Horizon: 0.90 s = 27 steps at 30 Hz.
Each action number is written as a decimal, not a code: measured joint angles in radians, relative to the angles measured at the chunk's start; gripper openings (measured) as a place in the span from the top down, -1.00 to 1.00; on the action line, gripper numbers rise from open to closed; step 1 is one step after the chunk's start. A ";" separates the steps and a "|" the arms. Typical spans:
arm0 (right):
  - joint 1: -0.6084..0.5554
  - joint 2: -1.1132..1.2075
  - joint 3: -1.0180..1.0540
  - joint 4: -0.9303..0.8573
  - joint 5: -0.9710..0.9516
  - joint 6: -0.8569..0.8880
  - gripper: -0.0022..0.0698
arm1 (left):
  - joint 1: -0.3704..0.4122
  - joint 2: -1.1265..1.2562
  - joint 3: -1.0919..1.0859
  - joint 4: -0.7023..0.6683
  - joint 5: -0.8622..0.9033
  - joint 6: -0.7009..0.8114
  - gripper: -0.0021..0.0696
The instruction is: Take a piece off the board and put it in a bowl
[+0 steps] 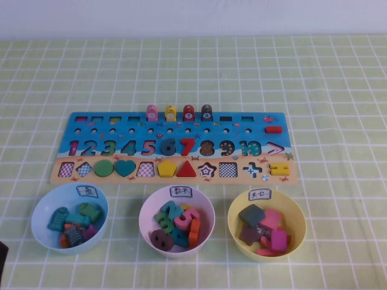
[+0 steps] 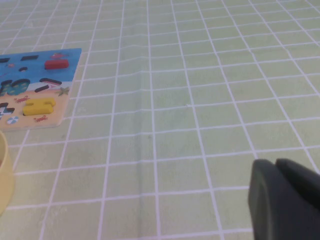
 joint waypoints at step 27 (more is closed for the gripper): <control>0.000 0.000 0.000 0.000 0.000 0.000 0.99 | 0.000 0.000 0.000 -0.330 -0.308 -0.218 0.95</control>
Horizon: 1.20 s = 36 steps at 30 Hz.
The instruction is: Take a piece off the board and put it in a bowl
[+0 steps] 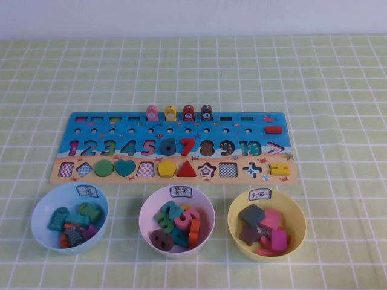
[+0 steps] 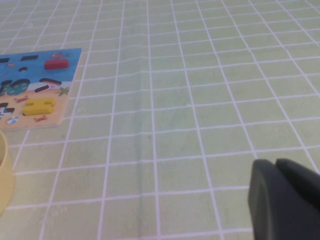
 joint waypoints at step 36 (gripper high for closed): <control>0.000 0.000 0.000 0.000 0.000 0.000 0.99 | -0.022 0.914 -0.981 0.516 1.330 0.765 0.95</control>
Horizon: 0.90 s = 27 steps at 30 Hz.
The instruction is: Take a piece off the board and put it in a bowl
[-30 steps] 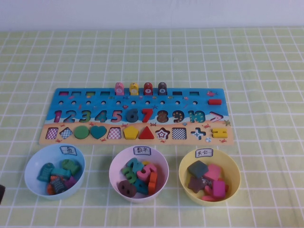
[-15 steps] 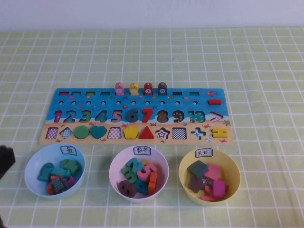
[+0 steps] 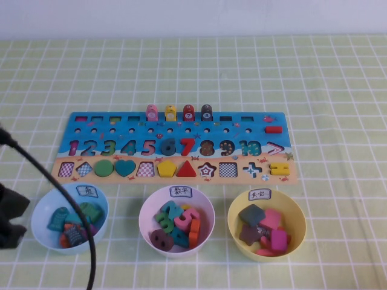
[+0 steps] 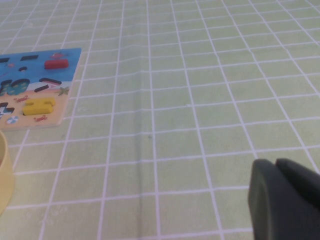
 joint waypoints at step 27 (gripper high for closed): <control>0.000 0.000 0.000 0.000 0.000 0.000 0.99 | -0.236 0.838 -0.565 0.375 0.105 -0.390 0.52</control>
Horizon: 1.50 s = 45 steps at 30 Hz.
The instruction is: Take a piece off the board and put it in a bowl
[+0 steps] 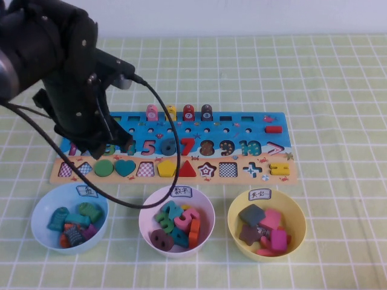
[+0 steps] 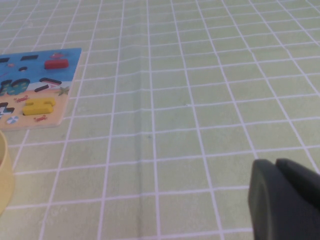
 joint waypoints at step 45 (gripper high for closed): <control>0.000 0.000 0.000 0.000 0.000 0.000 0.99 | 0.168 0.255 -0.002 -0.198 -0.220 0.020 -0.03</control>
